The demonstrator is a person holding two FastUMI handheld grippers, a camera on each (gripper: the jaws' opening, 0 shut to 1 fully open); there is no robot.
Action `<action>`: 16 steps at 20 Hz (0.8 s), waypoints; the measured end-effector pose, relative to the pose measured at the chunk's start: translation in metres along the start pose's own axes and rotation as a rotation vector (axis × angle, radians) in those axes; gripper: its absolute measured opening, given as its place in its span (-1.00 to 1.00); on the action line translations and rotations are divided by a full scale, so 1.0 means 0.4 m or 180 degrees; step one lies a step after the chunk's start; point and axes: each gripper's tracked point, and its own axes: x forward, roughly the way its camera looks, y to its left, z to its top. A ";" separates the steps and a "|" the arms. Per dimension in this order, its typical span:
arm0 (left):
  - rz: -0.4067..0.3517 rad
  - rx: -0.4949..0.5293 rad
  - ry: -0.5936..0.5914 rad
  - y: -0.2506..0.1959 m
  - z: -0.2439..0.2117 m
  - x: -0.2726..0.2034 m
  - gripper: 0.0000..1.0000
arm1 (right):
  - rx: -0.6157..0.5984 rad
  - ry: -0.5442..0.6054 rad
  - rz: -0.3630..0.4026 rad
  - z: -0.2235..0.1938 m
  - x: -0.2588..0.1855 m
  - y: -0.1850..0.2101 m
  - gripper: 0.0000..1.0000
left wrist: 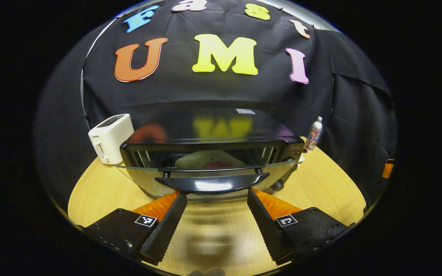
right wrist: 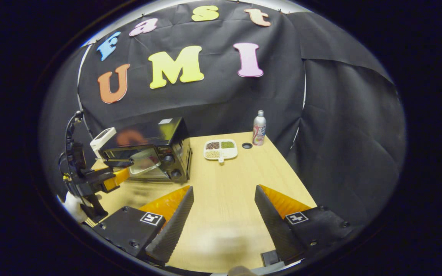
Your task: Open the electric oven with the left hand, put the food in, and close the electric oven.
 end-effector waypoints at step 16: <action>-0.0102 0.0100 -0.0141 -0.037 0.032 -0.080 0.93 | -0.0062 -0.0142 -0.0009 0.009 -0.053 0.028 1.00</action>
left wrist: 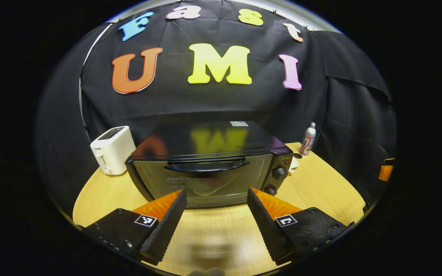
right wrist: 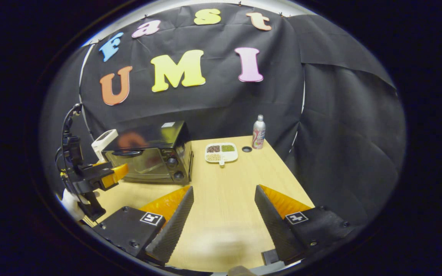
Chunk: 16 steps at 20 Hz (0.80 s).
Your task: Open the electric oven with the left hand, put the food in, and close the electric oven.
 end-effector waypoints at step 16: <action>0.0534 0.0221 -0.1060 -0.137 0.276 -0.573 0.92 | -0.0053 -0.0966 0.0465 0.227 -0.280 -0.125 0.92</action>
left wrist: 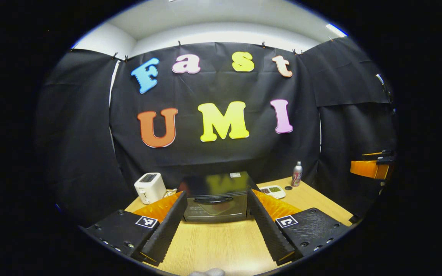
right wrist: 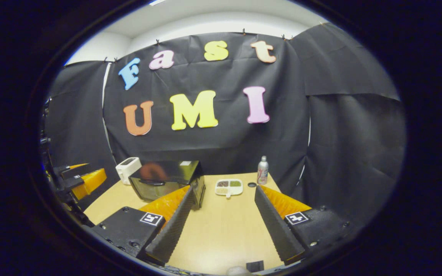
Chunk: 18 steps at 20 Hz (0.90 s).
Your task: Open the electric oven with the left hand, put the food in, and close the electric oven.
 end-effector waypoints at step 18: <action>0.0183 -0.0069 -0.0315 -0.139 0.114 -0.241 0.93 | -0.0082 -0.0513 0.0180 0.047 -0.214 -0.117 0.92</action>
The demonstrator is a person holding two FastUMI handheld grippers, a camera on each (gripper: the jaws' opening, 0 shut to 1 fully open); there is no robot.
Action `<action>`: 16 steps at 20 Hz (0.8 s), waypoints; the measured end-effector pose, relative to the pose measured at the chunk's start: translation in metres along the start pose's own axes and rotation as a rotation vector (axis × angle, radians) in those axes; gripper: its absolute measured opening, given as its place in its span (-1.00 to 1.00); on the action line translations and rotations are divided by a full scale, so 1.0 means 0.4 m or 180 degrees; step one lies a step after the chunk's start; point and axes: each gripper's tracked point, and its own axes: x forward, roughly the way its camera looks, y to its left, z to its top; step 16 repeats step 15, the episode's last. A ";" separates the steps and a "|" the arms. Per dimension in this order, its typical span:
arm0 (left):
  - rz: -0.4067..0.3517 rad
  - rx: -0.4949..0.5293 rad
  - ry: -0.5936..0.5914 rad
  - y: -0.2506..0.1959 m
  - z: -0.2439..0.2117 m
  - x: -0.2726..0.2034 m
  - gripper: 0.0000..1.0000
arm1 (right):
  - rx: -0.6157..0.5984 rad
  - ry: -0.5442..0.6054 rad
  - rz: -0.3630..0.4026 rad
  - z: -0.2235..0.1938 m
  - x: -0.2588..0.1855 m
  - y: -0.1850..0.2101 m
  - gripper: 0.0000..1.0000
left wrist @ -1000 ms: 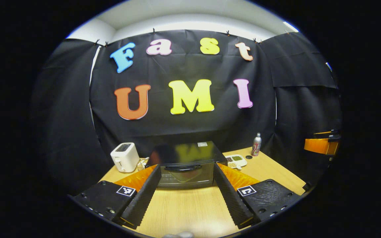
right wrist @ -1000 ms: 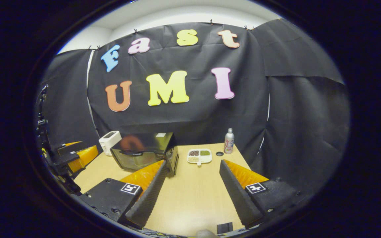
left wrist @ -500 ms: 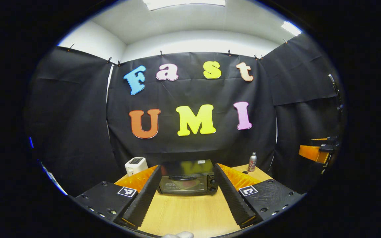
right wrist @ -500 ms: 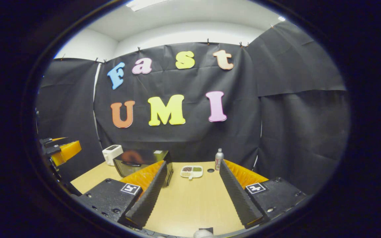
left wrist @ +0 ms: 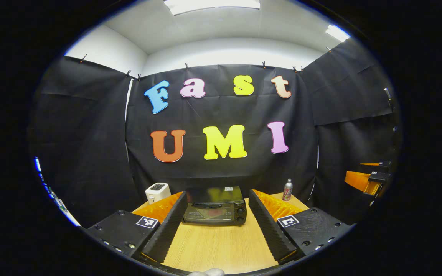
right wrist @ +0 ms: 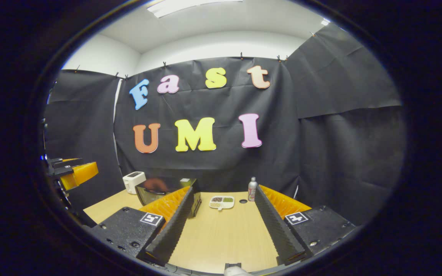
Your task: Open the electric oven with the left hand, put the food in, and close the electric oven.
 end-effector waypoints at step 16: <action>0.0063 0.0057 -0.0020 -0.007 0.006 -0.055 0.92 | 0.0000 -0.0057 0.0045 0.009 -0.033 0.000 0.92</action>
